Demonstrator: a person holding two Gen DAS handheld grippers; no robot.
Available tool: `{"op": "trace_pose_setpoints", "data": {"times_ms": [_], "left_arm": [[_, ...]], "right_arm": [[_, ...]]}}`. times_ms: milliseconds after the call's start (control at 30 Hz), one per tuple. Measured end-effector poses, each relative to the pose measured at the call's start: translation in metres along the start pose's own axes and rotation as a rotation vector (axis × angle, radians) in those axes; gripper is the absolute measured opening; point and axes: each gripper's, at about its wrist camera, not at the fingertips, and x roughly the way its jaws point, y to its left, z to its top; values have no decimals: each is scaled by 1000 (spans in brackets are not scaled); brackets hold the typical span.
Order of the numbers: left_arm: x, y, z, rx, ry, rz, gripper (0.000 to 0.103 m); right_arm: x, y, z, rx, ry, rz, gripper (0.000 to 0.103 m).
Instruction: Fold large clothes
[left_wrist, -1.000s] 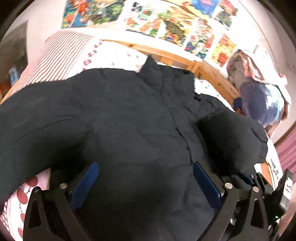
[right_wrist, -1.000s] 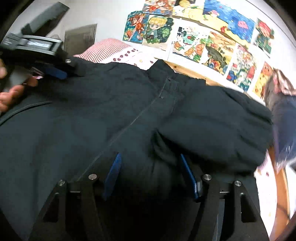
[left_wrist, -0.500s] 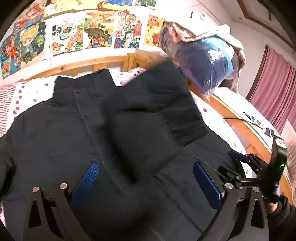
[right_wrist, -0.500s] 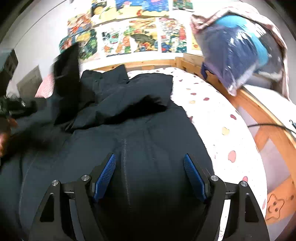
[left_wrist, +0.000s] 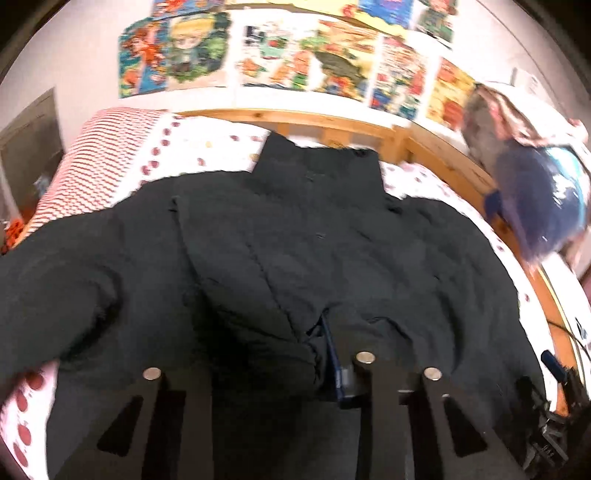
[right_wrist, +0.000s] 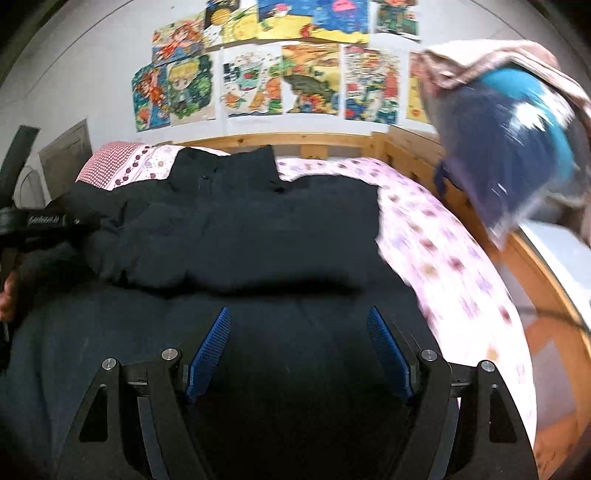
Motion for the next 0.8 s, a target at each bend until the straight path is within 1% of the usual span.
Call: {"op": "trace_pose_setpoints", "data": {"times_ms": [33, 67, 133, 167, 200, 233, 267, 300, 333, 400, 533, 567, 633, 700, 733, 800], "left_arm": [[0, 3, 0, -5, -8, 5, 27], [1, 7, 2, -1, -17, 25, 26], [6, 9, 2, 13, -8, 64, 26], [12, 11, 1, 15, 10, 84, 27], [21, 14, -1, 17, 46, 99, 27], [27, 17, -2, 18, 72, 111, 28], [36, 21, -6, 15, 107, 126, 30], [48, 27, -11, 0, 150, 131, 32], [56, 33, -14, -22, 177, 116, 33], [65, 42, -19, -64, 193, 86, 35], [69, 41, -30, -60, 176, 65, 39], [69, 40, -32, -57, 171, 62, 41], [63, 42, -33, -70, 159, 44, 45], [50, 47, -33, -108, 152, 21, 54], [43, 49, -32, -121, 147, 11, 57], [18, 55, -31, -155, 124, -9, 69]], "right_arm": [[6, 6, 9, -13, -4, -1, 72], [15, 11, 20, -29, -7, 3, 72], [33, 23, 34, -50, 9, 15, 72], [50, 29, 40, -60, 40, 26, 72], [60, 34, 42, -62, 66, 38, 72], [77, 39, 41, -59, 110, 56, 72], [92, 43, 38, -59, 152, 61, 72], [106, 46, 29, -61, 199, 67, 74], [115, 48, 21, -55, 222, 82, 75], [121, 46, 7, -23, 207, 108, 75], [119, 42, -9, 9, 172, 125, 77], [117, 41, -11, 14, 164, 132, 78], [114, 38, -12, 24, 146, 153, 84], [108, 33, -14, 42, 126, 178, 88], [105, 32, -16, 52, 120, 185, 89], [104, 30, -18, 68, 111, 193, 90]]}}
